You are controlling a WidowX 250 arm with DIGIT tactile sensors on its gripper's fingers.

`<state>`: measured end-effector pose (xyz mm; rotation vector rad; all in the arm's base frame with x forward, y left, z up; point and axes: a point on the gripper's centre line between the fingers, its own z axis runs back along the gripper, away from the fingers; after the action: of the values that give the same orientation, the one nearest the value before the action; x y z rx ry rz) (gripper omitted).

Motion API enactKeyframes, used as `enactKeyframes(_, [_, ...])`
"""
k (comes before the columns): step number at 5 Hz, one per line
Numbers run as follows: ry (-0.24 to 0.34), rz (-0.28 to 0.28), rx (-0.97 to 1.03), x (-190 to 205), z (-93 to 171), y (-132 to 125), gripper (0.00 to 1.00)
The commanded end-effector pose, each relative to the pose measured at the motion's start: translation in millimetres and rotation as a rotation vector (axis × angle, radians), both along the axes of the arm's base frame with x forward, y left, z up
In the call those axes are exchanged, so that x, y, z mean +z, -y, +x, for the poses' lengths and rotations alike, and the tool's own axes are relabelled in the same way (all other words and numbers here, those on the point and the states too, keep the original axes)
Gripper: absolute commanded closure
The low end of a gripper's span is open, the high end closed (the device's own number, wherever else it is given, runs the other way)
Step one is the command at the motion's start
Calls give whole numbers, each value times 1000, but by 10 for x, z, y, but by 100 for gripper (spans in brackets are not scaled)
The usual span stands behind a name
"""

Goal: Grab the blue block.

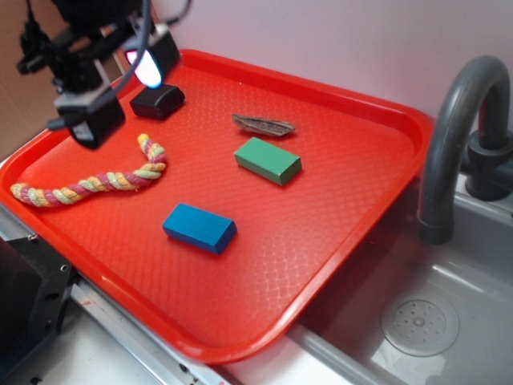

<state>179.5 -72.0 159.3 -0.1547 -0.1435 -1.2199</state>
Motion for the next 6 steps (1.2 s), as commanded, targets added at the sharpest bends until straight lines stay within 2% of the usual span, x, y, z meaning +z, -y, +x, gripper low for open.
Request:
enactKeyframes(1, [-26,58,-189,-335,-36,163,0])
enactKeyframes(2, [-30,90,-199,-545,-38,207,0])
enactKeyframes(3, [-36,209,-177,-815,-37,237,0])
enactKeyframes(5, [23,386,-132,-1249,-116,327,0])
enactKeyframes(6, [19,441,-108,-1360,-151,361,0])
